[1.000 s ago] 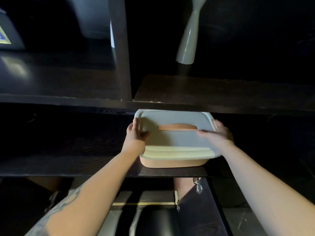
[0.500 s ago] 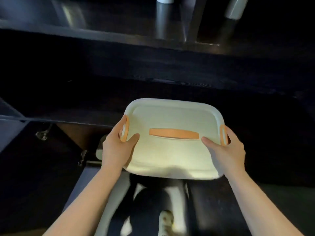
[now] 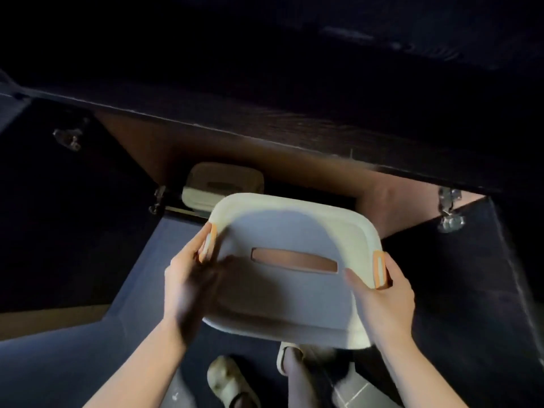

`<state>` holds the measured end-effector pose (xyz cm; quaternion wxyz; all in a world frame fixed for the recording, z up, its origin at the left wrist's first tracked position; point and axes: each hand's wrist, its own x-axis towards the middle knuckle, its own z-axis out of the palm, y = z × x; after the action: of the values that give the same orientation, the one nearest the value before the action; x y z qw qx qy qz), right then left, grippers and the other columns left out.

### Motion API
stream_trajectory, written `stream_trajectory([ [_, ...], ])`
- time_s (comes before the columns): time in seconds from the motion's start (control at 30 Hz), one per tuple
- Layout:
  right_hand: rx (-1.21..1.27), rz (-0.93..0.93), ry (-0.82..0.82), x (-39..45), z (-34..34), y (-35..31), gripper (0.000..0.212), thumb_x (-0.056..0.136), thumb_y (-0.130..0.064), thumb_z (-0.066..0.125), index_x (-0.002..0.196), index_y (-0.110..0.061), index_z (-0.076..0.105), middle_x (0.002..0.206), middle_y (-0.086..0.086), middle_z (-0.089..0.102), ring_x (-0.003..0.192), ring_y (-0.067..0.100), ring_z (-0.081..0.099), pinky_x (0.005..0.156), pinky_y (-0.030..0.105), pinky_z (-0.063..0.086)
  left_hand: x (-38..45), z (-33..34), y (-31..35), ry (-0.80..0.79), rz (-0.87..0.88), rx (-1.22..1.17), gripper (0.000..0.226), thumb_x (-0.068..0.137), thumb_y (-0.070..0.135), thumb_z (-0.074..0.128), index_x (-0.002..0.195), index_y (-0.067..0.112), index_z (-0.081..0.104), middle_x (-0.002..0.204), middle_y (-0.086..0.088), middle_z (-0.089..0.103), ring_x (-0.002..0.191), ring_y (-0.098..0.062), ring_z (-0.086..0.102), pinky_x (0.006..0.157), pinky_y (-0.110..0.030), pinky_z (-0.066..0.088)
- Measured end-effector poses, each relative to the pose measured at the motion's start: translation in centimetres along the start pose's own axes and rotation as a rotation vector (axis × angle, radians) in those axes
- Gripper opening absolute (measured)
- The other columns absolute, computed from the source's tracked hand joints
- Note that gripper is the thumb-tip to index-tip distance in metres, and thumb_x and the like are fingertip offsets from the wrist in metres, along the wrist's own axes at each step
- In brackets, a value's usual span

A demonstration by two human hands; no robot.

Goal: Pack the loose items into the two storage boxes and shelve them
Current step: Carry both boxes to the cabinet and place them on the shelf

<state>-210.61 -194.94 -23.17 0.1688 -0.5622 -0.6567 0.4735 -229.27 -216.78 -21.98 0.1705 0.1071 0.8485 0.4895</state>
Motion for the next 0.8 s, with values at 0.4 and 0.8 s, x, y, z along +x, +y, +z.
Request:
stream_trajectory([
  [0.4,-0.139,0.182,-0.089,16.3,8.1,17.1,0.084,0.062,-0.017,0.088,0.132,-0.028,0.043,0.124,-0.001,0.059,0.113,0.019,0.058,0.096,0.036,0.045,9.9,18.8,-15.1,-0.176,-0.252,0.073,0.085,0.056,0.022,0.076,0.135,0.031,0.046,0.108,0.000,0.069,0.100,-0.020,0.064,0.078,-0.025,0.051],
  [0.8,-0.331,0.125,-0.122,32.7,17.7,24.5,0.090,0.072,-0.025,0.084,0.146,-0.019,0.034,0.145,0.002,0.046,0.132,0.025,0.043,0.107,0.033,0.033,23.4,31.4,-25.1,-0.377,-0.167,0.317,0.094,0.079,0.020,0.068,0.150,0.032,0.006,0.145,-0.012,0.039,0.126,-0.031,0.044,0.097,-0.038,0.041],
])
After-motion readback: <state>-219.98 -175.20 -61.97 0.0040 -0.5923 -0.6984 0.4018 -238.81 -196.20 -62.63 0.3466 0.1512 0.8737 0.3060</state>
